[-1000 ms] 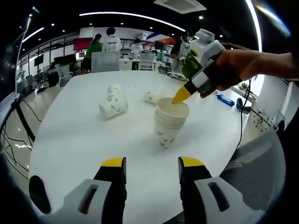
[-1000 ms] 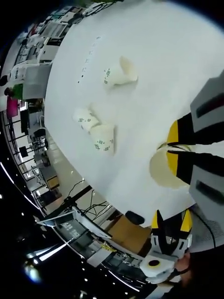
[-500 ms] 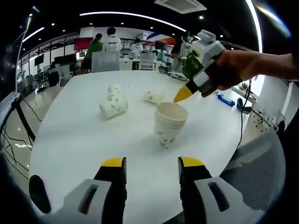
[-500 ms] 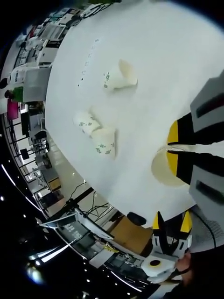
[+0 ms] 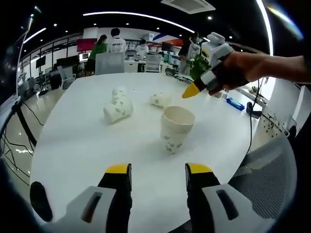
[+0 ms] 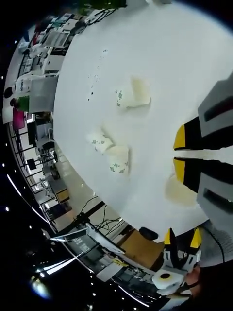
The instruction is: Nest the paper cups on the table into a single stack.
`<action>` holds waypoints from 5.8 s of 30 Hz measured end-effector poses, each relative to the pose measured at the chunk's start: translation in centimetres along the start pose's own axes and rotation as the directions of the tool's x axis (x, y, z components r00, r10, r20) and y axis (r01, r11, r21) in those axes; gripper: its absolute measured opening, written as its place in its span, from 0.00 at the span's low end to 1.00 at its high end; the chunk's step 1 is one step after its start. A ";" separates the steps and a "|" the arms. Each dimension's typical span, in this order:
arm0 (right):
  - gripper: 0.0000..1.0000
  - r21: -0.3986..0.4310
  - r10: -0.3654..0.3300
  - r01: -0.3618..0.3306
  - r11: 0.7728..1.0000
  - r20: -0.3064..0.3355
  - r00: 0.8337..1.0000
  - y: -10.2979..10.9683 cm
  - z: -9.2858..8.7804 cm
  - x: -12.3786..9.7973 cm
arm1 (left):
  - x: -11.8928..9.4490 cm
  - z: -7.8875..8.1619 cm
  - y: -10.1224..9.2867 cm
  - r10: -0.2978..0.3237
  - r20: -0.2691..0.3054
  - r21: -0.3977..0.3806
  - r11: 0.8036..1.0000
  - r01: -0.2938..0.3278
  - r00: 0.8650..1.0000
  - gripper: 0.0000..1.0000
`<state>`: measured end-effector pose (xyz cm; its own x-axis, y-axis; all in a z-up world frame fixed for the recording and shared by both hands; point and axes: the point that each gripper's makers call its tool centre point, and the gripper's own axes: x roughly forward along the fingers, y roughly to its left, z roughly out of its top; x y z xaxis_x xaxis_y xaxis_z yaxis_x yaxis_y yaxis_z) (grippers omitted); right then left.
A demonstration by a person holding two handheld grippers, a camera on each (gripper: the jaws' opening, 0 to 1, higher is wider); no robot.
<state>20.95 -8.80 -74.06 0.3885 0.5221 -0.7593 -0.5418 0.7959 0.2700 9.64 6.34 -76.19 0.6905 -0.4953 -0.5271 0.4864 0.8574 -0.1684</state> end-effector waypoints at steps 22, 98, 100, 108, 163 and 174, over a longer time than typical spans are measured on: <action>0.18 -0.187 -0.189 0.194 0.963 0.041 0.981 -10.7 2.6 0.8 | 0.2 -0.6 0.6 0.013 -0.020 -0.011 1.000 -0.013 1.000 0.43; 0.23 -0.398 -0.239 0.256 0.881 0.091 0.967 -15.6 5.6 7.1 | 0.1 -1.0 0.2 0.026 -0.068 -0.019 0.999 -0.027 0.997 0.42; 0.23 -0.406 -0.242 0.258 0.877 0.090 0.966 -15.9 6.1 8.1 | 0.1 -1.1 0.2 0.027 -0.073 -0.018 0.999 -0.028 0.997 0.42; 0.18 -0.406 -0.260 0.285 0.869 0.117 0.959 -17.0 6.4 8.7 | 0.2 -1.6 0.4 0.034 -0.092 -0.022 0.999 -0.036 0.995 0.42; 0.00 -0.564 -0.156 0.283 0.776 0.264 0.952 -7.3 8.8 -1.7 | 0.3 -0.8 -0.1 0.009 -0.038 0.020 1.000 -0.008 0.999 0.42; 0.04 -0.604 -0.144 0.241 0.759 0.206 0.968 -6.0 7.1 -0.7 | 0.2 -0.5 -0.2 0.007 -0.029 0.025 1.000 -0.007 1.000 0.43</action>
<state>29.21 -11.72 -70.94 0.6075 0.4542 -0.6517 -0.7680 0.5453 -0.3359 9.42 6.13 -76.68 0.6781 -0.4845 -0.5526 0.4947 0.8570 -0.1444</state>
